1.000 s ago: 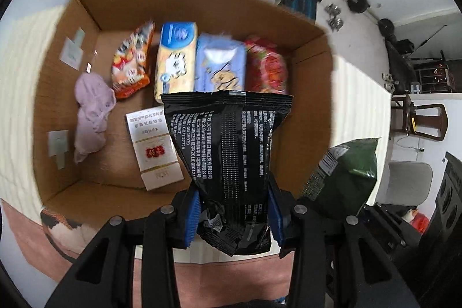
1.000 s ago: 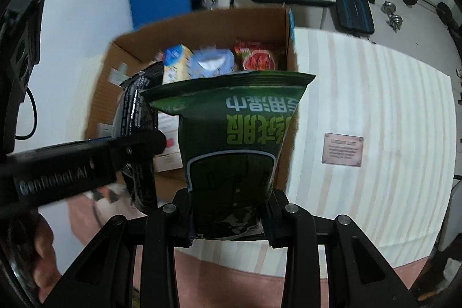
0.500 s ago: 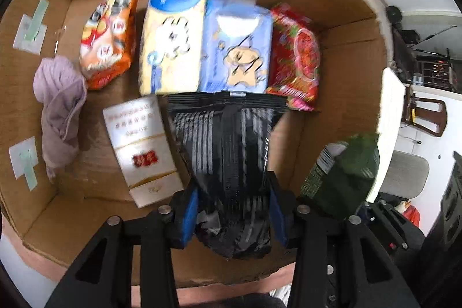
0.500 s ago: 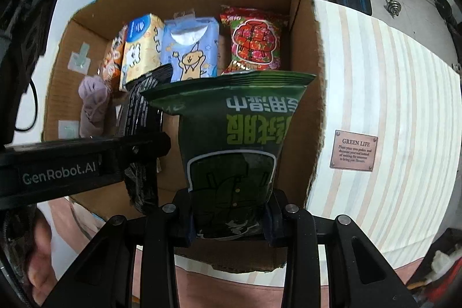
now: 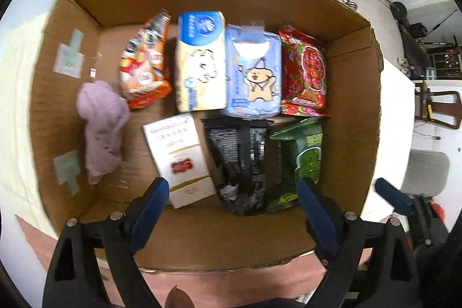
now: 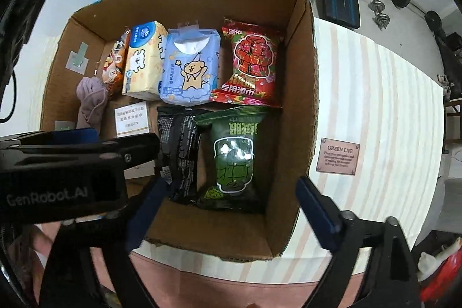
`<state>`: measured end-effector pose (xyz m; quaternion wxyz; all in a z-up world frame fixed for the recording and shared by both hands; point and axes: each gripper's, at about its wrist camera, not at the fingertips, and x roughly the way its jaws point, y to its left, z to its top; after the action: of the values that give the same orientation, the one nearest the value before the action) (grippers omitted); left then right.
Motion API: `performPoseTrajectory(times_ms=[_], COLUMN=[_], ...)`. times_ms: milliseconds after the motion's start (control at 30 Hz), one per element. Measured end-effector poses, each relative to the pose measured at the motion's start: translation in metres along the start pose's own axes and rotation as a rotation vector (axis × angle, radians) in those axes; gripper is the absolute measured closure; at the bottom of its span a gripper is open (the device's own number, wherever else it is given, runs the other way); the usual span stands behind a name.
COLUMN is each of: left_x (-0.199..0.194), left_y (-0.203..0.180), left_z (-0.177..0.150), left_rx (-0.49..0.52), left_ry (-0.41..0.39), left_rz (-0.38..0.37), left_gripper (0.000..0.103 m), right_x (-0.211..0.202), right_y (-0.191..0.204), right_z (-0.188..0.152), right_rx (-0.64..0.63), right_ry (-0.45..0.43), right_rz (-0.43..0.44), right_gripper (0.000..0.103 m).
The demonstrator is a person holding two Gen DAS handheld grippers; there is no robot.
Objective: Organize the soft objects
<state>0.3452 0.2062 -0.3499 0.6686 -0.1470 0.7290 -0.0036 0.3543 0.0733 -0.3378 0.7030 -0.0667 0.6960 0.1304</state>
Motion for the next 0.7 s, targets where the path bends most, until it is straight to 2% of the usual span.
performPoseTrajectory(times_ms=[33,67,367,700], left_x=[-0.005,-0.010,-0.048,-0.060], left_y=[0.001,0.002,0.009,0.011], left_z=[-0.004,-0.007,-0.034,-0.054], left_rx=[0.002,0.007,0.007,0.001], left_ry=[-0.016,-0.037,-0.186,-0.239], left_rz=[0.023,0.040,0.133,0.157], left_gripper=[0.005,0.004,0.003,0.003], right_x=[-0.001,-0.003,-0.039,-0.053], right_y=[0.000,0.000,-0.008,-0.023], right_z=[-0.001,-0.003,-0.023,-0.035], right_rx=[0.005,0.009,0.035,0.077], right_ry=[-0.006,-0.011,-0.081,-0.110], right_rz=[0.000,0.001,-0.021,-0.040], right_gripper=[0.000,0.000,0.000,0.000])
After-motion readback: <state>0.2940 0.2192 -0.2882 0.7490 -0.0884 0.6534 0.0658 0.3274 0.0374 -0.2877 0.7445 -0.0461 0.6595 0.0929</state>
